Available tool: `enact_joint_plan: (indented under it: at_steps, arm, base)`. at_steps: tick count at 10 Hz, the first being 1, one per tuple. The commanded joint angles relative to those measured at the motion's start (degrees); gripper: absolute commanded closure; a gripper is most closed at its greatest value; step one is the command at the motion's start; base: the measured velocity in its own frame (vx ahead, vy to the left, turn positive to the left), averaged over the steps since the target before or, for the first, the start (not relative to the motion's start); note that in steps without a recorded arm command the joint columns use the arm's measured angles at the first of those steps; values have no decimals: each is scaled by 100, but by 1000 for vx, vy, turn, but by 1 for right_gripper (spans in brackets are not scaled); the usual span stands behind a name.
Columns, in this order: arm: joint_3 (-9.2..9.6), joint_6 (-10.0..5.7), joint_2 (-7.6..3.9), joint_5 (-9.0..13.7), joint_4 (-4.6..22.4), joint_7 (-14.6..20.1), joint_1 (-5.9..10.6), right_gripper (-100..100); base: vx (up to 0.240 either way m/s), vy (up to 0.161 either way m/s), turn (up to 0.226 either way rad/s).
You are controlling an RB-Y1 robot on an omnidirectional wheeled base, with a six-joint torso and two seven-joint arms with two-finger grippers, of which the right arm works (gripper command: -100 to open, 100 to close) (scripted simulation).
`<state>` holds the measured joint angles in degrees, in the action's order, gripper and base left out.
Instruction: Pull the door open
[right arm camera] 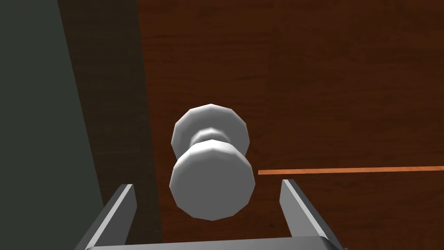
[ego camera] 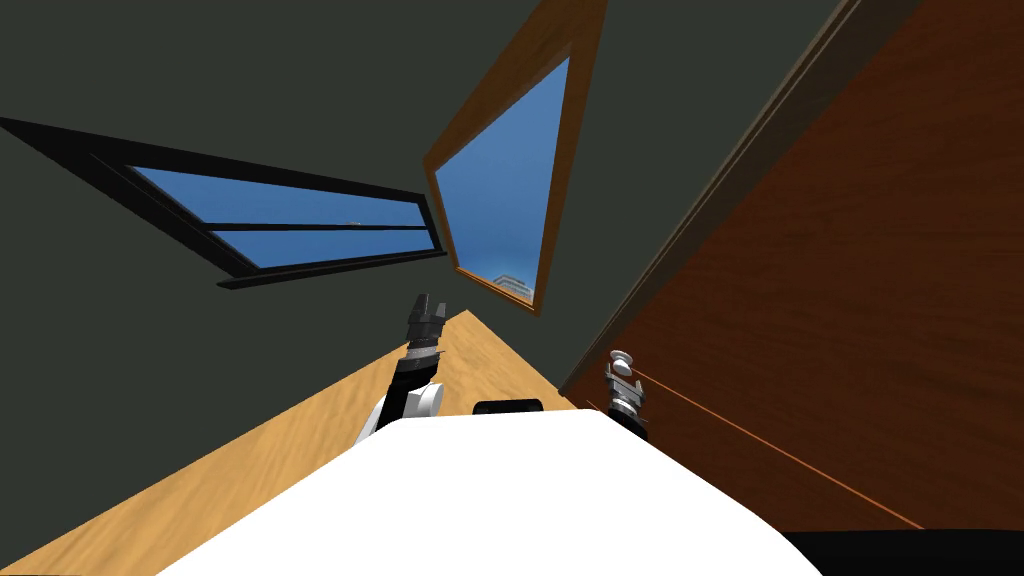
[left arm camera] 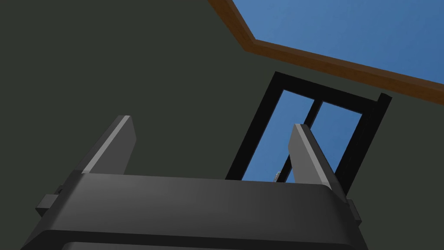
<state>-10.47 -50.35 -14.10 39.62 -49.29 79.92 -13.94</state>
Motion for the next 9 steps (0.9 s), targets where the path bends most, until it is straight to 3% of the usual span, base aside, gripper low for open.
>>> enact_joint_plan:
  at_steps: [1, 3, 4, 5, 9]
  arm:
    - [14, -2, -64, -66, -15, 159, -98, -100]
    - [32, 0, -132, -152, -65, 336, -244, -100]
    - [20, 26, -111, -120, -98, 259, -222, -100]
    - [20, 26, -111, -120, -98, 259, -222, 100]
    - [20, 26, -111, -120, -98, 259, -222, 100]
  base:
    - [144, -41, -38]
    - [145, -75, -32]
    - [62, -33, 0]
    - [-8, 0, -10]
    - [-14, 6, 4]
